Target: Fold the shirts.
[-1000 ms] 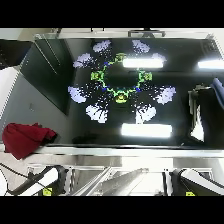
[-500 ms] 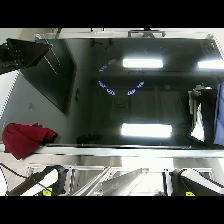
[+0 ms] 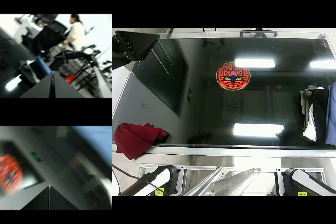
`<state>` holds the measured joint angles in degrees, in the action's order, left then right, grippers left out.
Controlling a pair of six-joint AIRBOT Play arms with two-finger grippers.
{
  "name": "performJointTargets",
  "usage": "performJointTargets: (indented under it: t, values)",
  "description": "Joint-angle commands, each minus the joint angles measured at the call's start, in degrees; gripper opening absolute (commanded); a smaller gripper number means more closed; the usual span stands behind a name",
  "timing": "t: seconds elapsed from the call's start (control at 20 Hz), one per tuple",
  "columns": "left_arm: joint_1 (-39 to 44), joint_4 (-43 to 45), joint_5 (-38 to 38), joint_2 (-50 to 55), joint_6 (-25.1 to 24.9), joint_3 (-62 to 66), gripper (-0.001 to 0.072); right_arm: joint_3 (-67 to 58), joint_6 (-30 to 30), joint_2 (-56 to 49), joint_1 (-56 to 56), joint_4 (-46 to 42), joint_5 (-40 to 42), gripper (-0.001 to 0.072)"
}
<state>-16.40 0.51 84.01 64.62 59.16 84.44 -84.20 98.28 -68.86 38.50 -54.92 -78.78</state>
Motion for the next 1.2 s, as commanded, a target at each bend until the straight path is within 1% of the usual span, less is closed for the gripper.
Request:
performJointTargets:
  t: [0.0,0.1,0.2,0.3,0.4,0.5,0.65,0.8,1.15]
  values:
    - [-1.6,17.1,-0.3,-5.1,4.4,-2.5,0.001,3.4,-4.5,4.6,-13.7,1.0,0.3,0.0012]
    - [-0.7,22.5,0.0,-11.4,5.4,-10.4,0.0011,12.3,-7.5,10.4,-21.9,-1.1,1.6,0.0011]
    - [0.7,26.7,0.1,-19.8,6.2,-22.6,0.0011,24.4,-9.5,17.4,-29.2,-1.6,4.4,0.0012]
    - [3.1,27.6,-1.1,-28.4,6.5,-36.3,0.0012,37.7,-10.1,24.7,-36.0,-1.5,5.5,0.0013]
    - [5.2,28.5,-4.0,-35.0,7.8,-46.9,0.0012,46.6,-10.0,28.9,-40.4,-1.4,8.0,0.0013]
    - [6.5,28.5,-5.5,-38.9,9.1,-53.2,0.0012,48.9,-10.0,29.5,-41.7,-0.8,9.0,0.0013]
    - [7.1,28.4,-6.0,-41.2,9.5,-56.8,0.0013,48.9,-9.9,29.6,-41.7,1.5,9.7,0.0014]
    - [7.1,28.3,-6.0,-41.6,9.5,-57.1,0.0014,48.9,-9.8,29.6,-41.7,4.6,8.9,0.0013]
    - [7.1,28.3,-5.9,-41.6,9.5,-57.1,0.0014,48.9,-9.8,29.6,-41.7,4.7,8.9,0.0013]
